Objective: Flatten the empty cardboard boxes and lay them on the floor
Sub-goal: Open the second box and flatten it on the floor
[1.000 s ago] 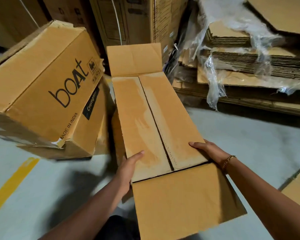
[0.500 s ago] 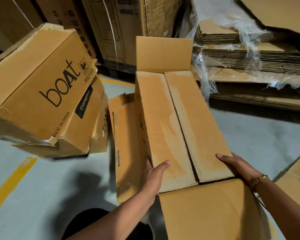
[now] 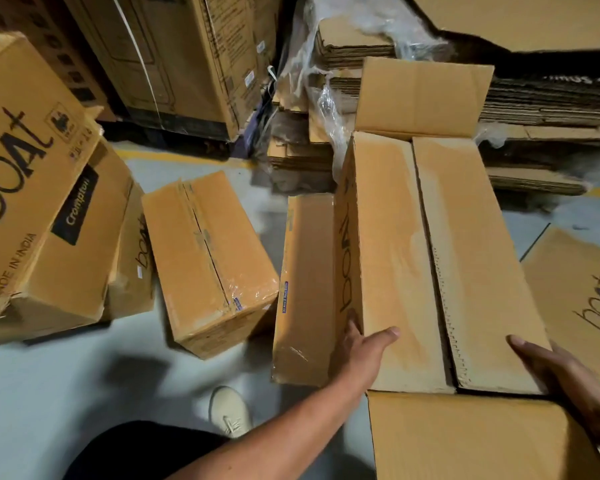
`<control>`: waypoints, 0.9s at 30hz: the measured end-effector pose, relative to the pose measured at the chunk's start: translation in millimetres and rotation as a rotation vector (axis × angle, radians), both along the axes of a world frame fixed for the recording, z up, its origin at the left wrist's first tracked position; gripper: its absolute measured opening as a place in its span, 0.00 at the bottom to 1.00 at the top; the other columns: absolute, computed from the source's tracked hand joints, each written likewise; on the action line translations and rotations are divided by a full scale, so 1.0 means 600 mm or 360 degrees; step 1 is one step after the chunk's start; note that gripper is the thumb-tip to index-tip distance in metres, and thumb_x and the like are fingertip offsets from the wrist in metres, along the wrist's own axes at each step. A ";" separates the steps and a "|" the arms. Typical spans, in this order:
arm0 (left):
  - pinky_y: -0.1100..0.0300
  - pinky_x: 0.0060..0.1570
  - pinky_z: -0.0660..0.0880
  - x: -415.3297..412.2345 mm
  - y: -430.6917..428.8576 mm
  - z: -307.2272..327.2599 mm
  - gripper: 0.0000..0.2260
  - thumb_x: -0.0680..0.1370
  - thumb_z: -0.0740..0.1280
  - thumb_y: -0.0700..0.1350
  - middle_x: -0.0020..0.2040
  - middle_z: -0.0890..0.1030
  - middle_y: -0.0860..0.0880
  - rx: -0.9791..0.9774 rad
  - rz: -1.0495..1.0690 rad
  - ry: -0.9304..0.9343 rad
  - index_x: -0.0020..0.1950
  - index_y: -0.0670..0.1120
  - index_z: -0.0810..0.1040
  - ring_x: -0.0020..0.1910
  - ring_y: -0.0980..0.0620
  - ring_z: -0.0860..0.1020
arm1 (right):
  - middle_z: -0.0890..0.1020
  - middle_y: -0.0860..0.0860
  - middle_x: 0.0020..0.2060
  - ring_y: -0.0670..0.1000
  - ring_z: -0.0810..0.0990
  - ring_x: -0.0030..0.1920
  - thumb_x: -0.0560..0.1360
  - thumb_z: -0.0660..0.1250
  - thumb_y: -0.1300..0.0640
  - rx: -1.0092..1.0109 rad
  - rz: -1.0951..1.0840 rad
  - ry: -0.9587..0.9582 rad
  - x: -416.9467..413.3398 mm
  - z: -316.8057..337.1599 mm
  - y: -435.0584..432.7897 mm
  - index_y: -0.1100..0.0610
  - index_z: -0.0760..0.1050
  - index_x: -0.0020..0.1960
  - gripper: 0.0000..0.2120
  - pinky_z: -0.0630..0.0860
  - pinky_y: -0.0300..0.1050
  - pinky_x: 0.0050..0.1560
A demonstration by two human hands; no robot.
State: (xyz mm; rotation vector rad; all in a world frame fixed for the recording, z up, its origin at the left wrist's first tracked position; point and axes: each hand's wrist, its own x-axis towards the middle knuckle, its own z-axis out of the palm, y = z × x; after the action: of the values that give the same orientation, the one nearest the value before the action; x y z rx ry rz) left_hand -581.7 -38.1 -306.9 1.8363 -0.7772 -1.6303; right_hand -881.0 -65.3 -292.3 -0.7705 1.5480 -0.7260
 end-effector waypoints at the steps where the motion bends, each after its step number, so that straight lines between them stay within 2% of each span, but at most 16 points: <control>1: 0.51 0.65 0.71 -0.005 -0.002 -0.003 0.53 0.56 0.67 0.73 0.70 0.76 0.51 0.0001 0.0001 0.0012 0.78 0.55 0.62 0.66 0.47 0.75 | 0.86 0.45 0.54 0.50 0.82 0.57 0.62 0.77 0.42 -0.0004 -0.0030 -0.0013 -0.001 0.008 0.005 0.51 0.75 0.65 0.34 0.69 0.48 0.64; 4: 0.52 0.66 0.70 -0.005 -0.007 -0.020 0.49 0.57 0.70 0.71 0.68 0.77 0.54 -0.0033 0.0010 0.0025 0.76 0.57 0.65 0.67 0.49 0.74 | 0.87 0.50 0.53 0.55 0.83 0.57 0.67 0.75 0.46 -0.0045 -0.0012 -0.0044 -0.002 0.006 0.014 0.51 0.77 0.62 0.25 0.73 0.49 0.60; 6: 0.53 0.66 0.71 0.007 -0.010 -0.051 0.47 0.57 0.73 0.71 0.67 0.78 0.56 -0.0031 0.0045 0.0057 0.74 0.59 0.68 0.66 0.50 0.75 | 0.88 0.49 0.47 0.53 0.83 0.52 0.73 0.72 0.52 -0.0077 -0.0070 -0.0060 0.014 0.000 0.018 0.55 0.74 0.62 0.19 0.73 0.44 0.54; 8: 0.50 0.68 0.69 0.022 -0.007 -0.079 0.50 0.55 0.75 0.73 0.68 0.77 0.57 0.0033 0.0077 0.0065 0.75 0.59 0.67 0.68 0.51 0.74 | 0.88 0.49 0.44 0.52 0.85 0.46 0.71 0.75 0.51 -0.0111 -0.0039 -0.0060 0.037 -0.007 0.027 0.56 0.74 0.61 0.22 0.73 0.41 0.48; 9: 0.51 0.67 0.69 0.032 -0.005 -0.091 0.47 0.57 0.76 0.70 0.66 0.77 0.58 0.0035 0.0081 0.0084 0.73 0.58 0.69 0.68 0.52 0.74 | 0.87 0.50 0.45 0.53 0.85 0.44 0.67 0.77 0.48 -0.0119 -0.0025 -0.0029 0.050 -0.015 0.031 0.56 0.75 0.60 0.25 0.74 0.41 0.46; 10: 0.54 0.65 0.69 0.042 -0.003 -0.100 0.39 0.62 0.77 0.65 0.64 0.79 0.60 0.0036 0.0074 0.0091 0.71 0.59 0.71 0.66 0.53 0.74 | 0.87 0.49 0.45 0.52 0.85 0.42 0.66 0.77 0.47 -0.0089 -0.0030 -0.0001 0.062 -0.029 0.035 0.56 0.75 0.60 0.26 0.74 0.39 0.43; 12: 0.57 0.59 0.70 0.066 0.000 -0.117 0.27 0.71 0.76 0.55 0.61 0.79 0.60 0.0064 0.0029 0.0092 0.68 0.59 0.72 0.63 0.54 0.76 | 0.86 0.49 0.47 0.50 0.86 0.41 0.71 0.76 0.50 -0.0025 -0.0032 -0.0005 0.086 -0.069 0.042 0.58 0.75 0.63 0.24 0.74 0.38 0.41; 15: 0.62 0.47 0.72 0.102 -0.001 -0.134 0.17 0.75 0.74 0.49 0.62 0.79 0.56 0.0069 0.0045 0.0091 0.61 0.60 0.73 0.54 0.59 0.77 | 0.87 0.48 0.50 0.45 0.87 0.45 0.67 0.78 0.48 -0.0017 -0.0034 -0.0078 0.115 -0.126 0.042 0.57 0.75 0.67 0.32 0.76 0.39 0.45; 16: 0.63 0.46 0.71 0.111 -0.006 -0.138 0.16 0.76 0.73 0.48 0.61 0.79 0.57 0.0048 0.0059 0.0080 0.59 0.60 0.72 0.52 0.61 0.76 | 0.88 0.47 0.49 0.44 0.87 0.46 0.65 0.78 0.47 -0.0016 -0.0033 -0.0085 0.119 -0.140 0.040 0.56 0.76 0.65 0.31 0.76 0.38 0.46; 18: 0.60 0.48 0.69 0.128 -0.013 -0.139 0.18 0.76 0.73 0.48 0.55 0.77 0.61 0.0046 0.0111 0.0018 0.61 0.59 0.70 0.49 0.60 0.74 | 0.88 0.47 0.49 0.45 0.87 0.46 0.69 0.78 0.51 0.0008 -0.0024 -0.0079 0.134 -0.153 0.036 0.55 0.78 0.63 0.24 0.77 0.40 0.47; 20: 0.58 0.46 0.69 0.143 -0.020 -0.141 0.20 0.75 0.74 0.49 0.54 0.77 0.58 0.0014 0.0146 -0.0047 0.64 0.57 0.72 0.46 0.61 0.73 | 0.88 0.48 0.51 0.49 0.86 0.51 0.71 0.77 0.52 0.0023 -0.0038 -0.0096 0.147 -0.158 0.034 0.54 0.79 0.62 0.21 0.79 0.47 0.55; 21: 0.58 0.45 0.70 0.150 -0.023 -0.147 0.19 0.74 0.74 0.49 0.54 0.78 0.57 0.0033 0.0140 -0.0059 0.63 0.57 0.73 0.46 0.63 0.73 | 0.87 0.48 0.51 0.51 0.86 0.53 0.69 0.78 0.49 0.0024 -0.0044 -0.0082 0.153 -0.158 0.032 0.53 0.79 0.62 0.23 0.79 0.50 0.59; 24: 0.60 0.45 0.72 0.172 -0.021 -0.155 0.20 0.72 0.75 0.52 0.55 0.80 0.59 0.0035 0.0152 -0.0040 0.63 0.57 0.75 0.50 0.61 0.76 | 0.87 0.47 0.52 0.52 0.86 0.53 0.60 0.80 0.39 0.0007 0.0006 -0.0059 0.170 -0.169 0.029 0.51 0.80 0.60 0.32 0.78 0.55 0.63; 27: 0.56 0.51 0.74 0.181 -0.022 -0.163 0.25 0.69 0.76 0.56 0.63 0.81 0.54 0.0029 0.0117 -0.0016 0.65 0.58 0.77 0.57 0.55 0.79 | 0.87 0.46 0.52 0.52 0.86 0.54 0.62 0.78 0.39 0.0007 0.0003 -0.0044 0.173 -0.174 0.029 0.49 0.80 0.60 0.30 0.77 0.58 0.64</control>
State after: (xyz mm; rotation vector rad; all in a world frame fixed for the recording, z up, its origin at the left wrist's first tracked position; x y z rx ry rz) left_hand -473.0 -51.1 -404.7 1.8650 -0.6931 -1.5879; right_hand -777.2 -47.7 -396.7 -0.7560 1.5235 -0.7285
